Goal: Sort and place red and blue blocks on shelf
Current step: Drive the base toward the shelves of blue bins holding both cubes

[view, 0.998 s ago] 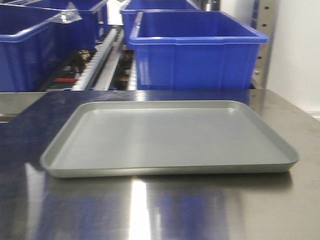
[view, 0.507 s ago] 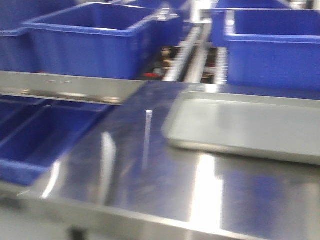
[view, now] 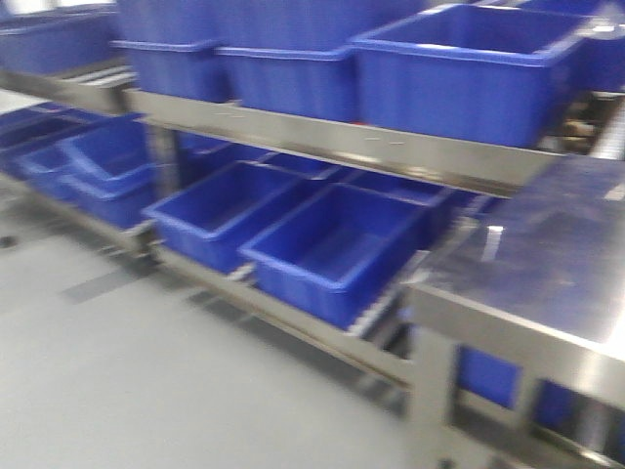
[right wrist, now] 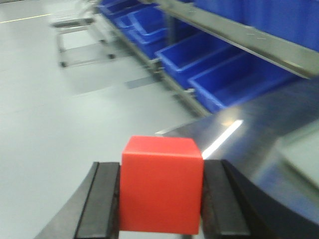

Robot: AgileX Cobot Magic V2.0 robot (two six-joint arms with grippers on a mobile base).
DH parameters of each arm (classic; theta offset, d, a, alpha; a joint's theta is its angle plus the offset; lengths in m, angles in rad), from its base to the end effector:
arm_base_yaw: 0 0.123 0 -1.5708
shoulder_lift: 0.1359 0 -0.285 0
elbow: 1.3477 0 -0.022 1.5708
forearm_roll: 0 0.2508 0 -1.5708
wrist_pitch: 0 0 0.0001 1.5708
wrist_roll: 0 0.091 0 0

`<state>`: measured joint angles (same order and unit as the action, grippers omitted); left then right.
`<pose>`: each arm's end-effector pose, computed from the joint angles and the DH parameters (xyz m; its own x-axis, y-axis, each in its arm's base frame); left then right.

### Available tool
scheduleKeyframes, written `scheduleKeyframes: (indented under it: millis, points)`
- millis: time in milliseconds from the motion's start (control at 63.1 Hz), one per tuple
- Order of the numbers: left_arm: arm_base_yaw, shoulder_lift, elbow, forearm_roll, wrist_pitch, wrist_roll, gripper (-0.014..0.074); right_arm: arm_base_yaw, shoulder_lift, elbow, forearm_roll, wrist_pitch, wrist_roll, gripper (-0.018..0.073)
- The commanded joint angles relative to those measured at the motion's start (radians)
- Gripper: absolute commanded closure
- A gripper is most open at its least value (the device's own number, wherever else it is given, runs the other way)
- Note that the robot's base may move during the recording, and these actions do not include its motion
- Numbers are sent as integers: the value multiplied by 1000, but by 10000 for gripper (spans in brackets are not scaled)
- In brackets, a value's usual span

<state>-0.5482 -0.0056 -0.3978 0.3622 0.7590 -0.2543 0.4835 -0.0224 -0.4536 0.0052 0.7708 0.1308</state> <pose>0.0236 0.0116 0.2770 -0.1945 0.1346 -0.9716 0.3058 0.9495 0.0704 0.0053 0.0032 0.2889 -0.2436 0.0236 -0.9696 -0.4393 0.8886 0.1320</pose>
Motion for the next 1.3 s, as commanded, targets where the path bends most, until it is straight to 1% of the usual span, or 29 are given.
scheduleKeyframes:
  millis: [0, 1283]
  points:
    - [-3, -17, -26, 12, -84, -4, 316, -3, -3, -24, -5, -93, -11, 272]
    - [-3, -17, -26, 10, -84, -4, 316, -3, -3, -24, -5, -93, -11, 272]
